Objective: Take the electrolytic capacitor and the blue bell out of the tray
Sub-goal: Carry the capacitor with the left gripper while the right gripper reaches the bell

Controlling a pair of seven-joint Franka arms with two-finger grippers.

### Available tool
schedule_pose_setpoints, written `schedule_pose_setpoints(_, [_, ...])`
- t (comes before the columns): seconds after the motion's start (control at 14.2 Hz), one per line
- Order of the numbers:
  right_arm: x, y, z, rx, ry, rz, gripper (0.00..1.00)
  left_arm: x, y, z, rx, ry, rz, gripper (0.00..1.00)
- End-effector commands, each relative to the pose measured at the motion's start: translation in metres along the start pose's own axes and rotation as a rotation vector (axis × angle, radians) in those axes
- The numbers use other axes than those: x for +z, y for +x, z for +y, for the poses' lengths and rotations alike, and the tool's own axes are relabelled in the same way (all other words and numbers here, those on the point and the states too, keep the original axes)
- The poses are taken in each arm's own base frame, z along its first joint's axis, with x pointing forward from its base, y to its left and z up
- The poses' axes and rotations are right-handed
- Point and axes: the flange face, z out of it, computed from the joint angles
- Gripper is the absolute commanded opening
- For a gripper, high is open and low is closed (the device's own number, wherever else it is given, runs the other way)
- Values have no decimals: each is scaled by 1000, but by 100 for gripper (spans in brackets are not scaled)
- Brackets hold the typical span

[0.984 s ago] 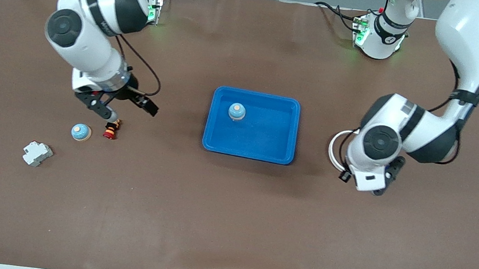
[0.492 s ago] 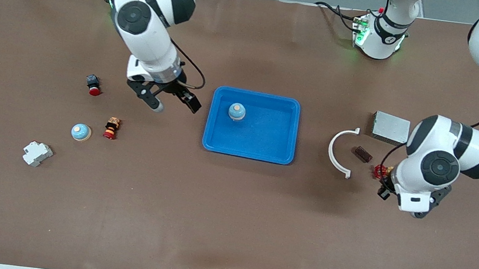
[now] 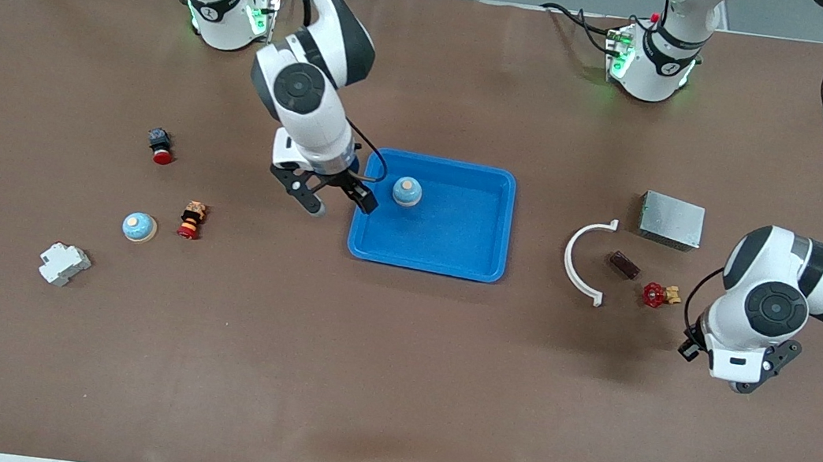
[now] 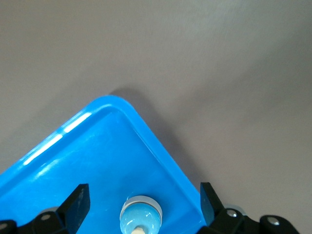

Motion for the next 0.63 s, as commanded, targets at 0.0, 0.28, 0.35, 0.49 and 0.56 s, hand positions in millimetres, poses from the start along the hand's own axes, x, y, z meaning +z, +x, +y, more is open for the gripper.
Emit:
schedule_pose_setpoints(0.0, [26, -14, -22, 33, -18, 60, 100, 6, 7, 2, 21, -23, 27, 0])
schedule_pose_setpoints(0.28, [45, -43, -28, 34, -38, 67, 100, 15, 8, -3, 12, -33, 19, 0])
schedule_pose_setpoints(0.35, [49, -48, -28, 38, -43, 66, 100, 18, 7, -5, 11, -27, 14, 0])
schedule_pose_setpoints(0.49, [56, -65, -29, 41, -49, 66, 100, 27, 3, -10, 14, -16, -1, 0])
schedule_pose_setpoints(0.56, [58, -71, -29, 50, -45, 66, 100, 31, 4, -17, 9, -6, -9, 0])
